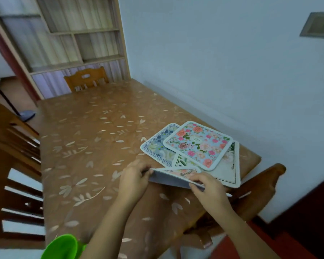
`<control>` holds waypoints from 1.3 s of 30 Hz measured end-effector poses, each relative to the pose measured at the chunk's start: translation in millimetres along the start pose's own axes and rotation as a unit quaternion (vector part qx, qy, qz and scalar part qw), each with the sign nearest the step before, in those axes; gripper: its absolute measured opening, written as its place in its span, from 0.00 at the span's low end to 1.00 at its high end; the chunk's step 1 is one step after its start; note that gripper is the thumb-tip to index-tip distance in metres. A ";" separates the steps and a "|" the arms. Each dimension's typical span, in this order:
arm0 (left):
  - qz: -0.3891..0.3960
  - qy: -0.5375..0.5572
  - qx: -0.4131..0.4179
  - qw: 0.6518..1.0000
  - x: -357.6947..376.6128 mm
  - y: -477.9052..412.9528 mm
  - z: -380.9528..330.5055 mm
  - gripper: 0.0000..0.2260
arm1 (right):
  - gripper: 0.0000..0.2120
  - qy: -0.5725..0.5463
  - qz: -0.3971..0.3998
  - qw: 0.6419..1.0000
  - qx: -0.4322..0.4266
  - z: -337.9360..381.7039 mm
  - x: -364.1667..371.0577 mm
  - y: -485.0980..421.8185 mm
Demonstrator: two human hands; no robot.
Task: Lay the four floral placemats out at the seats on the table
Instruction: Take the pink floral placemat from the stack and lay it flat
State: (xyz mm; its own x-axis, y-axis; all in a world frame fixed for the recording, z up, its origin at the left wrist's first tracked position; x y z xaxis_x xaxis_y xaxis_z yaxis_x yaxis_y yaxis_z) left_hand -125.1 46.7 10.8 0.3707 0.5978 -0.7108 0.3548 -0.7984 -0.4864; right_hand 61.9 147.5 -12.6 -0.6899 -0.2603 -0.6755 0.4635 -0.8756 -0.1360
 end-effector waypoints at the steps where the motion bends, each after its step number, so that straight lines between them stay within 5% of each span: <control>1: 0.000 -0.006 -0.007 1.000 -5.8 5.7 1.0 0.03 | 0.05 -0.008 0.000 1.000 0.006 0.2 1.9 8.5; 16: -0.018 -0.003 -0.062 0.998 -101.2 61.7 41.8 0.02 | 0.04 -0.031 -0.008 0.999 -0.006 74.9 58.4 71.2; 39: 0.019 0.173 -0.100 0.980 -262.3 113.7 264.4 0.06 | 0.05 0.001 -0.065 0.997 0.028 277.8 250.4 118.4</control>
State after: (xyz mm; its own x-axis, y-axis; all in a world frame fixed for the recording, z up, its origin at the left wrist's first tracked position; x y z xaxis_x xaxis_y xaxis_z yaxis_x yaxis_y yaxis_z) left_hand -408.9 -219.9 7.7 0.6439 0.5833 -0.4951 0.4823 -0.8118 -0.3292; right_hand -210.4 -134.3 3.4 -0.7416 -0.1423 -0.6556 0.3380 -0.9234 -0.1820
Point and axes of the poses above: each hand's wrist, its own y-axis away from the middle knuckle, its own x-axis out of the palm, z = x × y, the point moved 2 cm from there along -y, towards the middle knuckle, and after that the axes turned 13 degrees about x, right-handed, at the moved point
